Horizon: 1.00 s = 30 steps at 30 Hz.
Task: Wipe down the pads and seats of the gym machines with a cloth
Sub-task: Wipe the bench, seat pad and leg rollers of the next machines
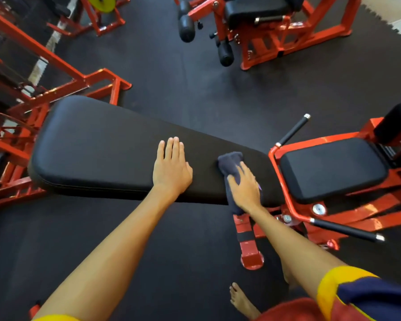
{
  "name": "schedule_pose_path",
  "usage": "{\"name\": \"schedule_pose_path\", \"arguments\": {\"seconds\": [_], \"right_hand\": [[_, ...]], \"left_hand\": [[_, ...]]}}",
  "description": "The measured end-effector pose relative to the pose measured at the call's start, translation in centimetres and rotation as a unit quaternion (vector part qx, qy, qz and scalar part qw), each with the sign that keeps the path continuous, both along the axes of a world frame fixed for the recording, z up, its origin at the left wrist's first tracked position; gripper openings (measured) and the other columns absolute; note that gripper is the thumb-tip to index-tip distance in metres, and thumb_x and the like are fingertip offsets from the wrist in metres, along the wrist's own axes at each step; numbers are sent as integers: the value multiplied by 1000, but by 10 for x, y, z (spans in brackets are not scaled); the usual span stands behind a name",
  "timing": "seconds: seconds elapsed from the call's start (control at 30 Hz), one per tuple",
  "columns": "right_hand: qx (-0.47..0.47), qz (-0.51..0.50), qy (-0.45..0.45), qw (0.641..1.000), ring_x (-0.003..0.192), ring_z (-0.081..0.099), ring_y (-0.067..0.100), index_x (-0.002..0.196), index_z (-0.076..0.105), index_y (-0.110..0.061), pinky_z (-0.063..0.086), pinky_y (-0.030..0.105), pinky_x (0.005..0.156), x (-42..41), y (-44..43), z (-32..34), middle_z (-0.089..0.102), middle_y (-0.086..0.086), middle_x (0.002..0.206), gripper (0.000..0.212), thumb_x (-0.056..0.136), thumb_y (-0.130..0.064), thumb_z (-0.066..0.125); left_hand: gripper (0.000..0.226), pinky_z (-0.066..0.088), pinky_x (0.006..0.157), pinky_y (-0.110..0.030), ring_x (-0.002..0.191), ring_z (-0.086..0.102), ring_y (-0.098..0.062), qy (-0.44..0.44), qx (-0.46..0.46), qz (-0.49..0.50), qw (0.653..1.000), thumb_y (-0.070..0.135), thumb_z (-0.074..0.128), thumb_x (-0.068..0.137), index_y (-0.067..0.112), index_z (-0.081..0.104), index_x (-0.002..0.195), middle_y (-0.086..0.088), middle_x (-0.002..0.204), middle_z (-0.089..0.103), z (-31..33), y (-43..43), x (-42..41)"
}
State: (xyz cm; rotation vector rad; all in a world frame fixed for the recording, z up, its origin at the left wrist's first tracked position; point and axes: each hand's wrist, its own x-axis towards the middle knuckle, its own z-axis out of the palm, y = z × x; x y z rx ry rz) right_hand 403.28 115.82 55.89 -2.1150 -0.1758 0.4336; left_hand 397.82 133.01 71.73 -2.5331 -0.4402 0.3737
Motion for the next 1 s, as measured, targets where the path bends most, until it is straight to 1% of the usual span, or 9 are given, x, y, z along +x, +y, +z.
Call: {"name": "schedule_pose_path", "arguments": {"seconds": [0.07, 0.2, 0.33, 0.47, 0.57, 0.67, 0.77, 0.9, 1.0], "right_hand": [[-17, -82, 61, 995, 140, 44, 31, 146, 47, -27, 33, 46, 117, 10, 22, 9, 48, 3, 153, 61, 90, -47, 38], [27, -54, -69, 996, 148, 34, 24, 144, 56, -29, 23, 44, 123, -35, 62, 57, 44, -2, 158, 54, 93, -40, 41], [102, -114, -169, 974, 142, 45, 25, 139, 61, -19, 30, 43, 121, -78, 52, 39, 56, 2, 148, 56, 89, -39, 46], [71, -250, -87, 962, 143, 44, 28, 142, 59, -13, 29, 46, 121, -68, 31, -12, 57, 10, 146, 67, 89, -51, 42], [105, -359, 5, 927, 148, 36, 29, 139, 62, -17, 25, 49, 122, -71, 54, 8, 51, 12, 152, 66, 87, -52, 43], [162, -312, -114, 929, 145, 41, 28, 133, 67, -15, 22, 46, 125, -98, 93, 49, 58, 8, 146, 54, 86, -39, 54], [176, -277, -201, 923, 144, 43, 27, 135, 61, -13, 18, 41, 126, -115, 99, 43, 61, 9, 142, 49, 91, -34, 56], [138, -338, -199, 909, 134, 49, 31, 135, 58, -6, 34, 53, 116, -101, 71, -2, 61, 16, 138, 53, 93, -38, 54], [122, -394, -135, 901, 134, 51, 36, 131, 62, -3, 32, 52, 117, -90, 59, -15, 63, 18, 135, 56, 93, -42, 50]], "left_hand": [[65, -4, 126, -49, 156, -2, -29, 3, 1, -2, 1000, 35, 17, 105, 1, 5, 159, -16, 168, 2, 0, 0, 0], [65, -6, 126, -49, 156, -4, -29, 9, 5, -15, 1000, 36, 13, 105, 0, 4, 159, -17, 168, 1, -2, 2, 0], [64, -5, 126, -49, 156, -3, -29, 9, -3, -30, 999, 35, 14, 106, 0, 5, 159, -17, 168, 1, -6, 3, 0], [65, -3, 126, -49, 156, -1, -29, 15, -13, -31, 999, 34, 16, 105, 0, 7, 159, -17, 168, 4, -7, 4, 3], [65, -3, 126, -50, 156, 0, -30, 19, -7, -38, 999, 34, 15, 104, 0, 9, 159, -16, 168, 5, -8, 6, 4], [64, -4, 125, -51, 156, -2, -31, 33, 5, -48, 998, 35, 16, 107, 0, 6, 159, -18, 168, 2, -9, 7, 4], [64, -3, 125, -51, 156, -3, -32, 39, 10, -60, 997, 35, 15, 108, -1, 4, 159, -18, 168, 1, -8, 7, 4], [64, -4, 125, -50, 156, -1, -31, 23, -21, -47, 998, 32, 16, 105, -1, 8, 159, -18, 168, 4, -6, 5, 4], [64, -4, 125, -50, 156, -1, -30, 19, -25, -51, 998, 32, 16, 105, 0, 9, 159, -17, 168, 5, -7, 4, 5]]}}
